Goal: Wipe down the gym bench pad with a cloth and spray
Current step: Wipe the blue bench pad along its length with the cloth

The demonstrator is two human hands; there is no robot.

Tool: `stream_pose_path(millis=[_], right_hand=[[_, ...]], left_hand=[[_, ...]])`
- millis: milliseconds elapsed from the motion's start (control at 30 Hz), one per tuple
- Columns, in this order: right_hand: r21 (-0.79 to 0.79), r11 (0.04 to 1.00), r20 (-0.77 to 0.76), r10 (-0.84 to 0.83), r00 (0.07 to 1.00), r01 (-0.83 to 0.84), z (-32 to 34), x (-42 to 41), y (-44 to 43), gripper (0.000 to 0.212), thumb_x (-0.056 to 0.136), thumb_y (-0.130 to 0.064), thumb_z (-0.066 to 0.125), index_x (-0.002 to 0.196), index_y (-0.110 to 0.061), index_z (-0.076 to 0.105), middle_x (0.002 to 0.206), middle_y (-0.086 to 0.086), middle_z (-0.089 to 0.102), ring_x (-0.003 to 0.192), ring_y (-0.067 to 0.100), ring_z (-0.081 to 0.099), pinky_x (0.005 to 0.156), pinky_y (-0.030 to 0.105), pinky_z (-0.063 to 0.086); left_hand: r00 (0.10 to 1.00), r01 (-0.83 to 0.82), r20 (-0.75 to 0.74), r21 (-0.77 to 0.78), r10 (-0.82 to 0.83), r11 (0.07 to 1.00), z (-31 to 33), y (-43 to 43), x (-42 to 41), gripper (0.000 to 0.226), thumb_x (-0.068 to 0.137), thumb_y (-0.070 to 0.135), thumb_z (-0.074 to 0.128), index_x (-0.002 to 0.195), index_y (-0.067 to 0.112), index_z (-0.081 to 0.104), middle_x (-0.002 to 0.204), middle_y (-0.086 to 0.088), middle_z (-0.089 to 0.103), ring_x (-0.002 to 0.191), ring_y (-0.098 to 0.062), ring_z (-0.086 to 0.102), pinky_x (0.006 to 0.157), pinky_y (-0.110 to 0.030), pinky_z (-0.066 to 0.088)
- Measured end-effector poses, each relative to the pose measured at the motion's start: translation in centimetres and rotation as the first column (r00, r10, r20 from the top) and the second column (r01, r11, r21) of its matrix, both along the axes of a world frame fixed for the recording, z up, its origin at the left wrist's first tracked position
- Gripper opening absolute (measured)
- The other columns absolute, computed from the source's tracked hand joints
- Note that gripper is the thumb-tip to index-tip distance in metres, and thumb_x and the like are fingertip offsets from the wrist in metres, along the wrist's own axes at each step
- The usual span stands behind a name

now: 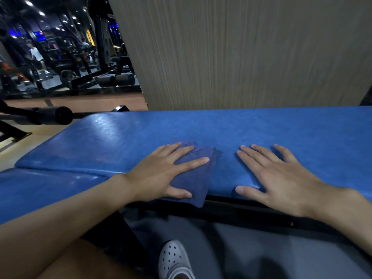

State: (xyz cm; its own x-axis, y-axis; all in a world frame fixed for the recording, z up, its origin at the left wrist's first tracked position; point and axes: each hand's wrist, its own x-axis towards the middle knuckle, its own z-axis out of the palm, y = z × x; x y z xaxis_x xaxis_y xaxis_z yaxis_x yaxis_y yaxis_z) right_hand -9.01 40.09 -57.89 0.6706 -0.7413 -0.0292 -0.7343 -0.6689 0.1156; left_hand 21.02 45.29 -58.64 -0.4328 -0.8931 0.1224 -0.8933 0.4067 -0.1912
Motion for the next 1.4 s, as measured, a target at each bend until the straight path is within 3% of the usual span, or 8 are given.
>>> stream_pose_path(millis=[233, 333, 433, 633, 900, 1033, 1233, 1400], right_hand=[[-0.007, 0.98, 0.028, -0.197, 0.98, 0.198, -0.2, -4.3, 1.2, 0.121, 0.055, -0.083, -0.034, 0.155, -0.023, -0.005, 0.164, -0.01, -0.006, 0.15, 0.009, -0.007, 0.121, 0.042, 0.0], [-0.097, 0.974, 0.161, -0.187, 0.969, 0.204, -0.1, -3.5, 2.3, 0.107, 0.074, -0.083, -0.003, 0.155, -0.015, 0.018, 0.163, -0.001, 0.019, 0.151, 0.017, 0.01, 0.121, 0.047, 0.009], [-0.254, 0.959, 0.322, -0.041, 0.946, 0.129, -0.2, 0.2, 3.5, 0.075, 0.085, -0.059, 0.033, 0.143, -0.012, 0.045, 0.15, 0.009, 0.045, 0.143, 0.027, 0.034, 0.115, 0.051, 0.021], [-0.142, 0.986, 0.33, -0.04, 0.943, 0.091, -0.9, 9.2, 3.9, 0.078, 0.083, -0.074, 0.023, 0.149, -0.033, 0.032, 0.158, 0.008, 0.032, 0.146, 0.032, 0.025, 0.116, 0.057, 0.012], [-0.286, 0.957, 0.238, 0.027, 0.971, 0.044, -2.6, 6.6, 2.8, 0.059, 0.082, -0.068, 0.044, 0.127, -0.032, 0.055, 0.129, 0.011, 0.06, 0.123, 0.039, 0.053, 0.1, 0.057, 0.039], [-0.352, 0.934, 0.196, 0.005, 0.981, 0.066, -3.2, 1.6, 2.7, 0.062, 0.082, -0.067, 0.048, 0.131, -0.03, 0.055, 0.135, 0.012, 0.059, 0.126, 0.038, 0.053, 0.103, 0.056, 0.039], [-0.297, 0.901, 0.377, -0.195, 0.905, 0.317, -3.5, 4.3, 4.6, 0.074, 0.073, -0.077, 0.046, 0.124, -0.025, 0.061, 0.13, 0.014, 0.059, 0.131, 0.042, 0.044, 0.108, 0.067, 0.021], [-0.461, 0.849, 0.396, -0.063, 0.916, 0.257, -4.6, 3.0, 3.3, 0.057, 0.079, -0.064, 0.053, 0.121, -0.027, 0.062, 0.125, 0.01, 0.062, 0.124, 0.039, 0.053, 0.101, 0.062, 0.033]], left_hand=[[0.998, 0.06, 0.007, -0.05, -0.06, 0.997, -0.3, -1.7, -8.2, 0.085, 0.08, 0.081, 0.043, 0.151, 0.051, 0.007, 0.162, -0.008, 0.024, 0.144, -0.036, 0.025, 0.116, -0.044, 0.019], [0.997, 0.055, -0.055, 0.058, -0.052, 0.997, 0.2, -1.6, -7.5, 0.09, 0.079, 0.08, 0.046, 0.148, 0.057, -0.008, 0.166, 0.004, 0.002, 0.152, -0.023, 0.001, 0.121, -0.042, 0.006], [0.995, 0.017, -0.1, 0.133, -0.003, 0.991, 1.4, -1.0, -4.3, 0.097, 0.072, 0.086, 0.038, 0.143, 0.058, -0.021, 0.166, 0.01, -0.005, 0.152, -0.015, -0.008, 0.123, -0.042, 0.002], [0.972, -0.201, -0.051, 0.337, 0.231, 0.92, 3.1, -0.6, 1.4, 0.139, 0.039, 0.107, 0.019, 0.157, 0.035, 0.0, 0.166, 0.009, 0.001, 0.151, -0.011, -0.004, 0.123, -0.042, 0.01], [0.966, -0.182, -0.105, 0.375, 0.237, 0.909, 2.3, -1.3, 2.3, 0.123, 0.044, 0.107, 0.016, 0.153, 0.05, 0.009, 0.165, 0.009, 0.006, 0.151, -0.01, 0.006, 0.122, -0.04, 0.015], [0.967, -0.157, -0.13, 0.373, 0.219, 0.914, 2.1, -1.4, 1.5, 0.114, 0.05, 0.104, 0.022, 0.151, 0.053, 0.01, 0.165, 0.012, 0.006, 0.15, -0.009, 0.005, 0.122, -0.044, 0.015], [0.968, -0.131, -0.156, 0.347, 0.195, 0.929, 2.3, -1.6, -0.1, 0.122, 0.048, 0.104, 0.025, 0.153, 0.043, 0.019, 0.164, 0.009, 0.011, 0.15, -0.01, 0.01, 0.121, -0.041, 0.017], [0.962, -0.055, -0.248, 0.234, 0.115, 0.971, 1.8, -1.7, -2.9, 0.097, 0.066, 0.094, 0.025, 0.15, 0.046, 0.029, 0.162, 0.014, 0.018, 0.149, -0.005, 0.012, 0.12, -0.046, 0.017]])
